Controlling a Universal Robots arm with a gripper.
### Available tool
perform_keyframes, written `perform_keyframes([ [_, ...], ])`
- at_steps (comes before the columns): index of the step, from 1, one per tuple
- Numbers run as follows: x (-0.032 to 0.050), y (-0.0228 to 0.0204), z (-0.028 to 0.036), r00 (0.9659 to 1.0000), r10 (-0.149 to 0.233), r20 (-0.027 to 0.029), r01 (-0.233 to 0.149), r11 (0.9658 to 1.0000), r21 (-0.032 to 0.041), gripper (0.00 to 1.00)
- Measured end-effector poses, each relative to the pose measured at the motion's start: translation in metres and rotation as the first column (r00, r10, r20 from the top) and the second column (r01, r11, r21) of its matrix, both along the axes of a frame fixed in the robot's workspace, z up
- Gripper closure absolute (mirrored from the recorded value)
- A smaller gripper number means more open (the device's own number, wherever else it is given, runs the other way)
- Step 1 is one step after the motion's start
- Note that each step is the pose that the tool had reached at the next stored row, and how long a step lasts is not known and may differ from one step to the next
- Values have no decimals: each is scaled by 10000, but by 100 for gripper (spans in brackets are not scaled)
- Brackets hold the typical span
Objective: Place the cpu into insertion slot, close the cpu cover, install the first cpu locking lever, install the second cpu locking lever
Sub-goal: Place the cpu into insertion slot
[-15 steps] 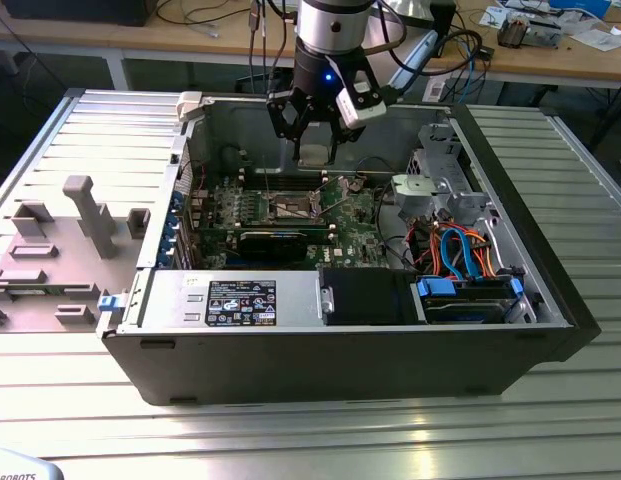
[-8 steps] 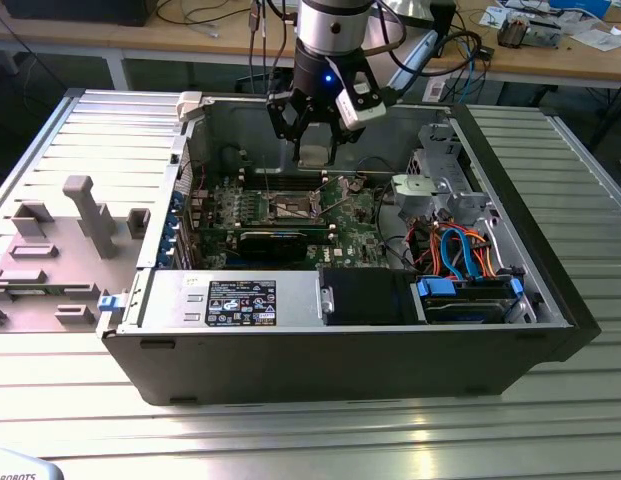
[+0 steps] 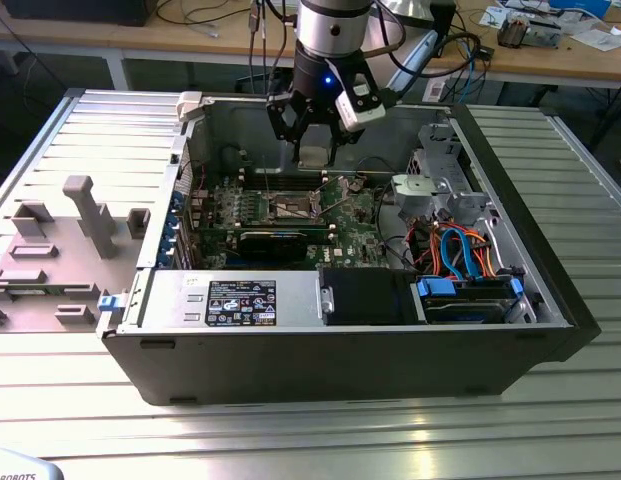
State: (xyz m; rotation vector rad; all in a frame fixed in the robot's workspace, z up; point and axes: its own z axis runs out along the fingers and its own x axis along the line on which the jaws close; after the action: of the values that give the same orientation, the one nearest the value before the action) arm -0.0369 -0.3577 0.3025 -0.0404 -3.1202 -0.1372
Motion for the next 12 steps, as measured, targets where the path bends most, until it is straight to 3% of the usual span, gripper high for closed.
perform_keyframes([
  [12, -60, 0, -71, 10000, 3, 0, -3, 10000, 1, 46],
])
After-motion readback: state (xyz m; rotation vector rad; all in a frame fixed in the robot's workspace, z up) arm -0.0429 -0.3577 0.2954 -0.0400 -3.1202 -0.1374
